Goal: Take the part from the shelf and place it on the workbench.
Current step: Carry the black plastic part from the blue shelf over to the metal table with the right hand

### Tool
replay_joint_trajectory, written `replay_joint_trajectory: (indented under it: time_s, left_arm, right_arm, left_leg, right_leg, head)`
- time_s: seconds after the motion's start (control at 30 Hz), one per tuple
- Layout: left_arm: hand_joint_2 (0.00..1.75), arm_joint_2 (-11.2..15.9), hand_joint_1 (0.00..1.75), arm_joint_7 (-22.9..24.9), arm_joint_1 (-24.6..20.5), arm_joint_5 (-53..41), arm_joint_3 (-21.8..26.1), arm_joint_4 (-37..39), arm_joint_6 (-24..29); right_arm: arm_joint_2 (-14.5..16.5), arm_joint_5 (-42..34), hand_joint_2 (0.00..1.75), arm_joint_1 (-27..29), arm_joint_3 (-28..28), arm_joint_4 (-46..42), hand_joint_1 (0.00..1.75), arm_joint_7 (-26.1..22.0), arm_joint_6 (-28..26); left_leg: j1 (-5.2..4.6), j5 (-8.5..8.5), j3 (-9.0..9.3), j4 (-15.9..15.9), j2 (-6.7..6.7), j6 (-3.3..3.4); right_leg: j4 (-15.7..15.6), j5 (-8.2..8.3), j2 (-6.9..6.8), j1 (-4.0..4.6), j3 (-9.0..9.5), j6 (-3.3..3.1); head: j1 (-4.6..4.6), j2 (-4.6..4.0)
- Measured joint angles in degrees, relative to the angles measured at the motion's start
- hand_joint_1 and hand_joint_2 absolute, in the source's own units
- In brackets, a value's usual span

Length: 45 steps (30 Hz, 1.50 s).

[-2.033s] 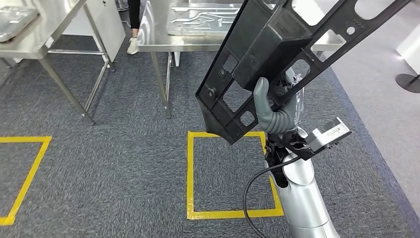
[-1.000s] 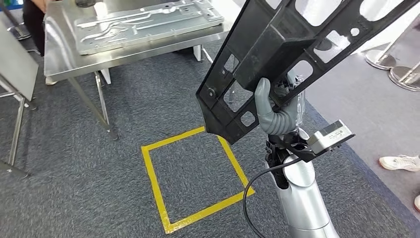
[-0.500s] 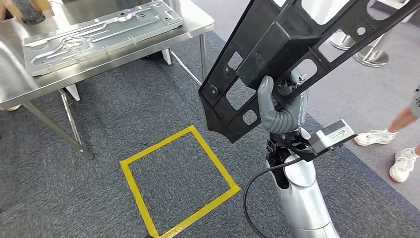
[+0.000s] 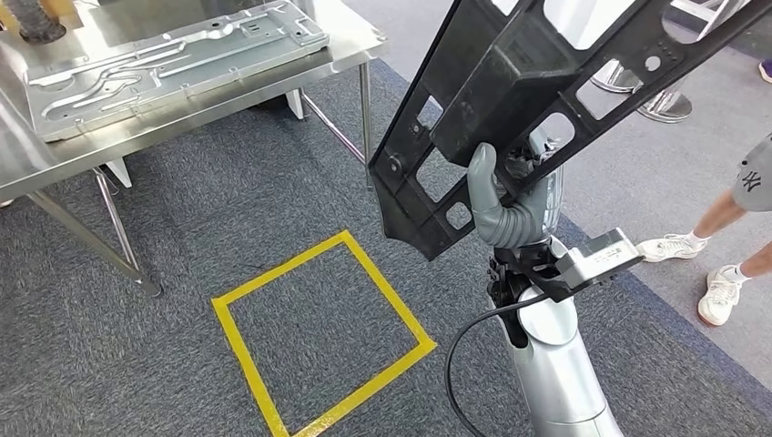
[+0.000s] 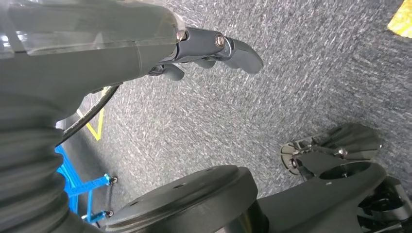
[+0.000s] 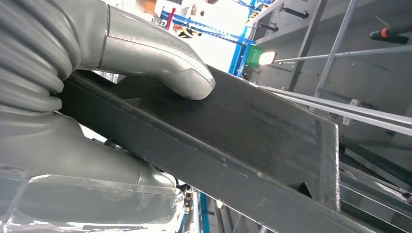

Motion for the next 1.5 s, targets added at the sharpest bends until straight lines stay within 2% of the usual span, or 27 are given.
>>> replay_joint_trajectory:
  time_s: [0.07, 0.1, 0.23, 0.3, 0.37, 0.4, 0.43, 0.47, 0.53, 0.57, 0.67, 0.73, 0.77, 0.8, 0.87, 0.9, 0.93, 0.97, 1.03, 1.1, 1.2, 1.27, 1.3, 1.4, 1.43, 1.47, 1.5]
  left_arm:
    - [1.75, -0.1, 0.00, -0.1, 0.1, 0.0, 0.0, 0.0, 0.2]
    - [1.75, -0.1, 0.00, -0.2, 0.2, 0.0, 0.0, 0.0, 0.2]
    - [1.75, 0.0, 0.00, -0.2, 0.2, 0.0, 0.0, 0.0, 0.6]
    - [1.75, 0.0, 0.00, -0.4, 0.0, 0.1, 0.0, 0.0, 0.8]
    - [1.75, 0.0, 0.00, -0.5, -0.5, 0.2, 0.2, 0.0, 0.9]
    - [1.75, 0.0, 0.00, -0.6, -0.8, 0.3, 0.3, 0.0, 0.9]
    - [1.75, 0.0, 0.00, -0.6, -1.0, 0.4, 0.3, 0.0, 0.9]
    - [1.75, 0.0, 0.00, -0.6, -1.0, 0.4, 0.3, 0.0, 0.9]
    - [1.75, 0.0, 0.00, -0.5, -0.6, 0.3, 0.4, 0.0, 1.0]
    - [1.75, 0.0, 0.00, -0.5, -0.4, 0.3, 0.4, 0.0, 1.0]
    - [1.75, 0.1, 0.00, -0.5, -0.2, 0.4, 0.4, 0.0, 1.1]
    - [1.75, 0.0, 0.00, -0.5, -0.2, 0.4, 0.4, 0.0, 1.1]
    - [1.75, -0.1, 0.00, -0.5, -0.1, 0.3, 0.4, 0.0, 1.1]
    - [1.75, -0.1, 0.00, -0.6, -0.1, 0.3, 0.4, 0.0, 1.2]
    - [1.75, -0.1, 0.00, -0.6, 0.0, 0.2, 0.4, 0.0, 1.2]
    - [1.75, -0.1, 0.00, -0.6, 0.1, 0.2, 0.4, 0.0, 1.2]
    - [1.75, -0.1, 0.00, -0.6, 0.1, 0.1, 0.4, 0.0, 1.2]
    - [1.75, -0.1, 0.00, -0.6, 0.2, 0.1, 0.4, 0.0, 1.2]
    - [1.75, -0.1, 0.00, -0.5, 0.3, -0.1, 0.4, 0.0, 1.2]
    - [1.75, -0.2, 0.00, -0.5, 0.3, -0.1, 0.4, 0.0, 1.2]
    - [1.75, -0.1, 0.00, -0.5, 0.4, -0.2, 0.4, 0.0, 1.2]
    - [1.75, -0.1, 0.00, -0.5, 0.4, -0.2, 0.4, 0.0, 1.2]
    - [1.75, -0.1, 0.00, -0.5, 0.3, -0.1, 0.4, 0.0, 1.2]
    - [1.75, -0.1, 0.00, -0.7, -0.4, 0.1, 0.5, 0.0, 1.2]
    - [1.75, -0.1, 0.00, -0.7, -0.6, 0.2, 0.5, 0.0, 1.3]
    - [1.75, -0.1, 0.00, -0.8, -0.7, 0.2, 0.5, 0.0, 1.3]
    - [1.75, -0.1, 0.00, -0.8, -0.6, 0.1, 0.6, 0.0, 1.3]
  right_arm:
    - [0.0, 0.0, 1.75, -0.1, 0.0, 0.0, 1.69, 0.0, 0.0]
    - [0.0, 0.0, 1.75, -0.1, 0.0, 0.0, 1.69, 0.0, 0.0]
    - [0.1, 0.1, 1.75, -0.3, 0.1, 0.0, 1.69, 0.0, 0.0]
    - [0.2, 0.1, 1.75, -0.5, 0.1, -0.1, 1.69, -0.1, -0.1]
    - [0.2, 0.1, 1.75, -0.5, 0.1, 0.0, 1.69, -0.1, -0.1]
    - [0.2, 0.2, 1.75, -0.4, 0.1, 0.0, 1.69, -0.1, -0.1]
    - [0.2, 0.2, 1.75, -0.3, 0.1, 0.0, 1.69, -0.1, -0.1]
    - [0.2, 0.2, 1.75, -0.3, 0.1, 0.0, 1.69, 0.0, -0.1]
    - [0.3, 0.3, 1.75, -0.4, 0.1, 0.0, 1.69, 0.0, -0.1]
    - [0.3, 0.3, 1.75, -0.5, 0.1, 0.1, 1.69, -0.1, -0.1]
    - [0.5, 0.3, 1.75, -0.6, 0.2, 0.2, 1.69, 0.0, -0.1]
    - [0.5, 0.4, 1.75, -0.7, 0.2, 0.2, 1.69, 0.0, -0.1]
    - [0.5, 0.4, 1.75, -0.8, 0.2, 0.2, 1.69, 0.0, -0.1]
    - [0.5, 0.5, 1.75, -0.9, 0.2, 0.1, 1.69, -0.1, -0.1]
    - [0.5, 0.7, 1.75, -0.8, 0.3, 0.2, 1.69, -0.1, -0.1]
    - [0.5, 0.7, 1.75, -0.7, 0.3, 0.2, 1.69, -0.1, -0.2]
    - [0.5, 0.7, 1.75, -0.5, 0.3, 0.3, 1.69, -0.1, -0.2]
    - [0.5, 0.7, 1.75, -0.4, 0.3, 0.3, 1.69, -0.1, -0.2]
    - [0.5, 0.8, 1.75, -0.4, 0.3, 0.4, 1.69, -0.1, -0.3]
    - [0.4, 0.8, 1.75, -0.5, 0.4, 0.4, 1.69, -0.1, -0.3]
    - [0.4, 0.8, 1.75, -0.4, 0.4, 0.4, 1.69, -0.1, -0.4]
    - [0.5, 0.8, 1.75, -0.4, 0.3, 0.4, 1.69, -0.1, -0.5]
    - [0.5, 0.8, 1.75, -0.5, 0.3, 0.4, 1.69, -0.1, -0.6]
    - [0.5, 0.8, 1.75, -0.4, 0.3, 0.5, 1.69, -0.2, -0.6]
    - [0.5, 0.8, 1.75, -0.3, 0.3, 0.5, 1.69, -0.2, -0.6]
    - [0.5, 0.8, 1.75, -0.3, 0.3, 0.5, 1.69, -0.2, -0.6]
    - [0.5, 0.8, 1.75, -0.3, 0.3, 0.5, 1.69, -0.2, -0.6]
  left_leg:
    - [-0.13, -0.54, 0.31, 0.1, 0.05, -0.61]
    - [-0.24, -0.74, 0.32, 0.1, 0.09, -0.93]
    - [-0.16, -1.93, 0.62, 0.7, 0.47, -2.17]
    - [-0.07, -4.60, -1.68, 5.9, 0.22, -2.42]
    - [-0.14, -7.64, -6.23, 14.3, 0.00, -2.43]
    - [-0.18, -7.99, -7.93, 17.0, -0.05, -2.36]
    - [-0.24, -7.04, -8.59, 17.5, -0.06, -2.18]
    - [-0.30, -4.87, -8.10, 15.5, -0.07, -1.88]
    - [-0.59, 0.20, -5.59, 8.3, -0.19, -0.94]
    - [-0.78, 1.65, -4.41, 5.1, -0.25, -0.48]
    - [-1.17, 1.47, -3.00, 1.2, -0.30, 0.53]
    - [-0.89, 1.49, -2.21, 0.1, -0.36, 0.95]
    - [-0.70, 1.53, -1.68, -0.3, -0.37, 1.11]
    - [-0.62, 1.49, -1.22, -0.6, -0.34, 1.24]
    - [-0.59, 1.18, -0.73, -0.6, -0.29, 1.40]
    - [-0.58, 0.93, -0.48, -0.6, -0.29, 1.38]
    - [-0.54, 0.61, -0.14, -0.6, -0.31, 1.28]
    - [-0.49, 0.24, 0.32, -0.6, -0.33, 1.12]
    - [-0.35, -0.72, 1.49, -0.5, -0.34, 0.60]
    - [-0.34, -1.61, 2.05, -0.4, -0.25, -0.09]
    - [-0.43, -2.10, 2.25, -0.1, -0.04, -1.08]
    - [-0.35, -2.84, 1.58, 2.1, -0.10, -1.41]
    - [-0.31, -3.95, 0.33, 4.7, -0.14, -1.56]
    - [-0.31, -8.61, -5.42, 15.3, -0.19, -1.91]
    - [-0.32, -8.85, -6.50, 16.7, -0.19, -1.88]
    - [-0.34, -7.79, -6.57, 15.9, -0.19, -1.74]
    - [-0.37, -5.60, -5.71, 13.2, -0.19, -1.47]
  right_leg:
    - [-7.1, 2.20, -0.60, 0.22, 3.60, -0.31]
    - [-8.5, 2.19, -0.77, 0.39, 4.25, -0.64]
    - [-9.1, 1.36, -0.29, 0.53, 4.86, -2.45]
    - [-9.4, 1.03, -0.20, 0.52, 5.58, -3.23]
    - [-9.4, 0.58, -0.10, 0.86, 6.02, -3.70]
    - [-9.4, 0.32, 0.00, 1.06, 6.30, -3.84]
    - [-9.4, 0.04, 0.17, 1.27, 6.70, -3.90]
    - [-9.4, -0.28, 0.36, 1.45, 7.23, -3.91]
    - [-9.4, -0.99, 0.71, 1.79, 8.31, -3.79]
    - [-9.4, -1.24, 0.87, 1.87, 8.57, -3.62]
    - [-9.2, -1.10, 1.06, 1.75, 8.23, -2.73]
    - [-8.2, -1.19, 0.96, 1.68, 7.81, -2.04]
    - [-6.7, -1.84, 0.91, 1.63, 7.03, -1.73]
    - [-4.1, -2.93, 0.86, 1.50, 5.56, -1.42]
    - [3.0, -5.24, 0.78, 1.11, 0.98, -0.90]
    - [5.7, -5.67, 0.73, 0.86, -1.16, -0.69]
    - [6.6, -5.04, 0.66, 0.63, -2.47, -0.52]
    - [5.3, -3.35, 0.55, 0.43, -2.65, -0.41]
    - [-2.3, 1.82, 0.20, 0.17, -0.16, -0.22]
    - [-8.1, 4.13, -0.11, 0.40, 1.91, -0.70]
    - [-9.0, 3.95, 0.00, 0.73, 2.16, -2.30]
    - [-9.3, 3.66, 0.13, 0.67, 2.79, -3.00]
    - [-9.4, 3.51, 0.14, 0.63, 3.12, -3.30]
    - [-9.5, 3.06, 0.14, 0.93, 3.53, -3.89]
    - [-9.5, 2.94, 0.20, 1.08, 3.66, -3.99]
    - [-9.5, 2.84, 0.31, 1.21, 3.84, -4.02]
    - [-9.5, 2.73, 0.44, 1.33, 4.10, -4.02]
  head:
    - [0.00, 0.00]
    - [0.00, 0.00]
    - [-0.01, 0.00]
    - [-0.02, 0.00]
    - [-0.02, 0.00]
    - [-0.01, 0.00]
    - [-0.02, 0.00]
    - [-0.02, 0.00]
    - [-0.01, 0.00]
    - [-0.01, 0.00]
    - [-0.01, 0.00]
    - [-0.01, 0.01]
    - [-0.01, 0.01]
    - [-0.01, 0.01]
    - [-0.01, 0.00]
    - [-0.01, 0.00]
    - [-0.01, 0.00]
    - [-0.01, 0.00]
    - [0.00, 0.00]
    - [0.00, 0.01]
    - [-0.01, 0.01]
    - [-0.01, 0.01]
    - [-0.01, 0.01]
    - [-0.01, 0.00]
    - [-0.01, 0.00]
    - [-0.01, 0.00]
    - [-0.01, 0.00]
